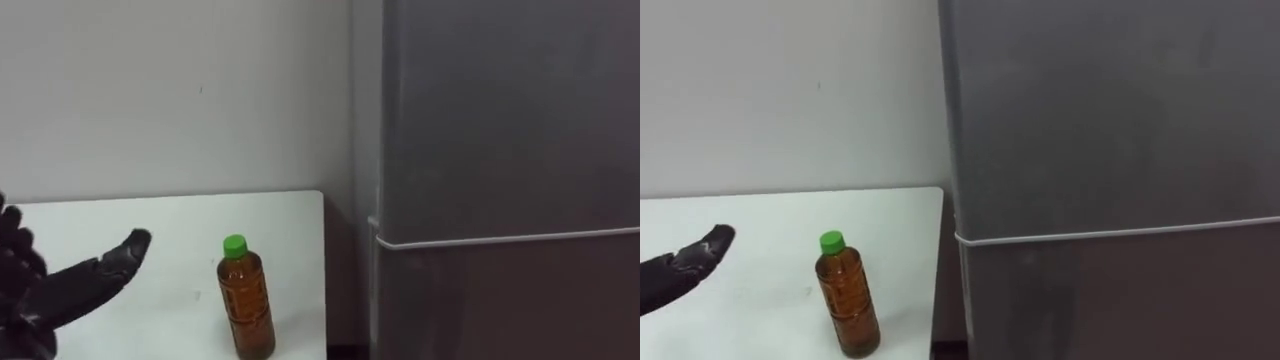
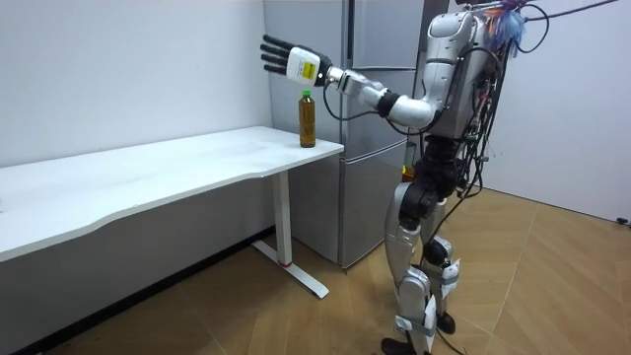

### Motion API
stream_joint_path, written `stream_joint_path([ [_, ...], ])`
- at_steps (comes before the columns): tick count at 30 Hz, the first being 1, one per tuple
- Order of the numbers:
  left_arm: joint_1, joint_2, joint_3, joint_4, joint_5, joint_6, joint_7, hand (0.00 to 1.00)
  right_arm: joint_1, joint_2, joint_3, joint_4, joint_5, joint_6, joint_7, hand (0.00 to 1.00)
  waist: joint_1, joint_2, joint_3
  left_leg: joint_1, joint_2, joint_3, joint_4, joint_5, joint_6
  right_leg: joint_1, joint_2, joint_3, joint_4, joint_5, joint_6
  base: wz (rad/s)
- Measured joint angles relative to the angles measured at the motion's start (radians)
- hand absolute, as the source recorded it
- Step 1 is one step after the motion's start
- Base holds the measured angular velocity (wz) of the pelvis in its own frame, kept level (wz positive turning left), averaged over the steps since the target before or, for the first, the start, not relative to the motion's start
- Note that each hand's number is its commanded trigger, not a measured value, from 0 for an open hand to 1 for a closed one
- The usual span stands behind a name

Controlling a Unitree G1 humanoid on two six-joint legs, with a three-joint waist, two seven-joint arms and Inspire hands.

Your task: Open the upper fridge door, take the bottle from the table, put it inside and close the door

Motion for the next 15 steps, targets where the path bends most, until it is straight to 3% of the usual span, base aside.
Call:
stream_joint_path([
  [4,-0.048,0.0,-0.055,-0.069,0.018,0.004,-0.086,0.0,-0.009,0.0,0.0,0.004,0.0,0.0,0.008,0.0,-0.015,0.001,-0.0026,-0.014,0.0,0.004,-0.001,0.0,0.0,-0.015,0.0,0.003,0.0,0.0,0.001,-0.02],
  [8,-0.078,-0.003,-0.097,-0.069,0.068,0.014,-0.149,0.0,-0.014,0.0,0.001,0.007,0.0,-0.001,0.013,0.0,-0.035,0.001,-0.0023,-0.013,0.0,0.006,0.0,0.001,0.0,-0.016,-0.001,0.002,0.0,0.0,0.001,0.0],
  [15,-0.132,-0.005,-0.188,-0.106,0.067,0.056,-0.295,0.0,-0.036,0.002,0.02,0.014,-0.009,0.0,0.005,0.0,-0.064,0.002,-0.0037,-0.013,-0.001,0.005,0.0,0.001,0.0,-0.018,-0.003,-0.005,0.0,0.0,0.001,0.01],
])
